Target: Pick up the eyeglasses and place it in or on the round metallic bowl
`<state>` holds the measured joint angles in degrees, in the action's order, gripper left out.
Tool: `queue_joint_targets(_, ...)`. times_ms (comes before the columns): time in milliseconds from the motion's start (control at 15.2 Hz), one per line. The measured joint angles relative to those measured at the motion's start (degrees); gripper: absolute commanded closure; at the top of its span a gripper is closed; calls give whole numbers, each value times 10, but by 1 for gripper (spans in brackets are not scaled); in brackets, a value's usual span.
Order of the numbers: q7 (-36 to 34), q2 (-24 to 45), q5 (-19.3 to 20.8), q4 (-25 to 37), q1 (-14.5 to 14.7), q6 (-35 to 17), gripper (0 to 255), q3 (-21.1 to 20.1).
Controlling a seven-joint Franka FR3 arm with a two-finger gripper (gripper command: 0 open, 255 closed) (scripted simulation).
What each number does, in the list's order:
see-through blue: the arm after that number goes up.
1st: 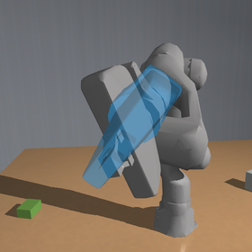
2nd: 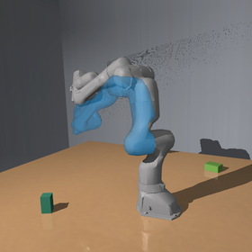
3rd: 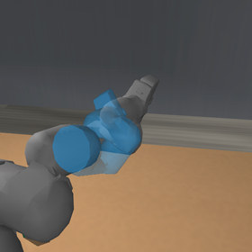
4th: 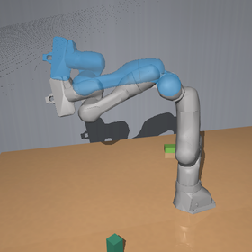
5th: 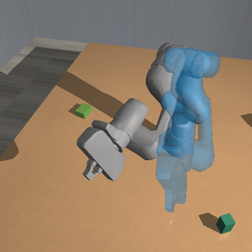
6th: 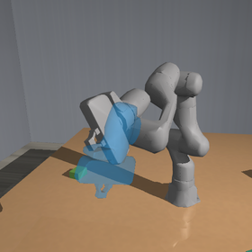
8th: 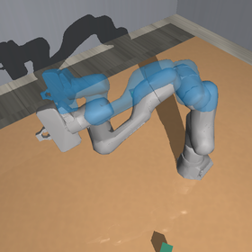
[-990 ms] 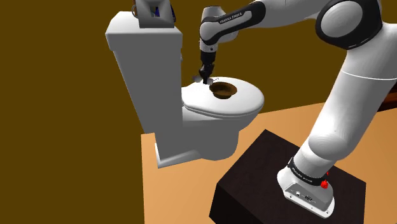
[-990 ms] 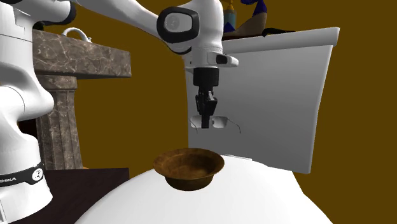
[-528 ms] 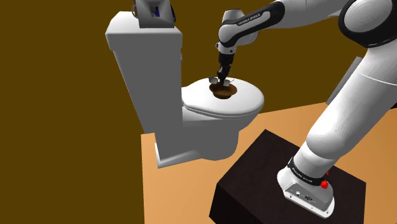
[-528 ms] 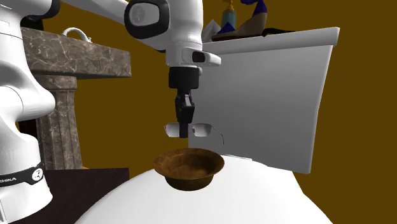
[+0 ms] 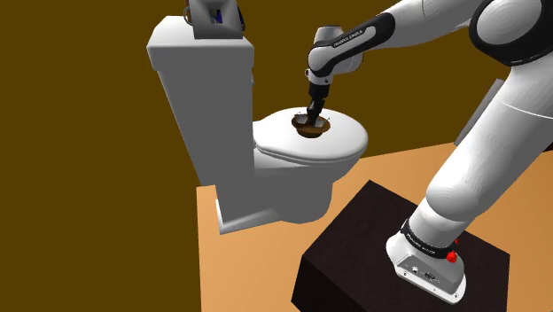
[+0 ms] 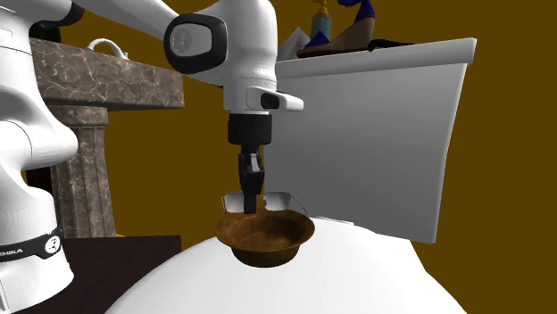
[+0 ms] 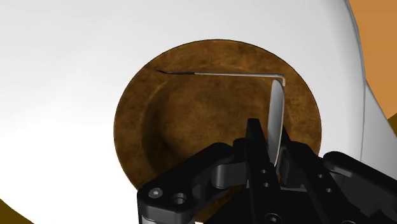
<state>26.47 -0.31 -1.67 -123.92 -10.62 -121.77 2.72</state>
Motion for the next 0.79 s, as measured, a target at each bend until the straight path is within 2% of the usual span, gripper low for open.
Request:
queue_joint_targets(264,1,9,-1,-15,0,-27,255,0)
queue_joint_targets(660,2,13,-2,-16,0,-33,255,-1)
queue_joint_targets(726,3,13,-2,-17,0,-34,0,-1)
queue_joint_targets(792,3,13,-2,-19,0,-35,0,0)
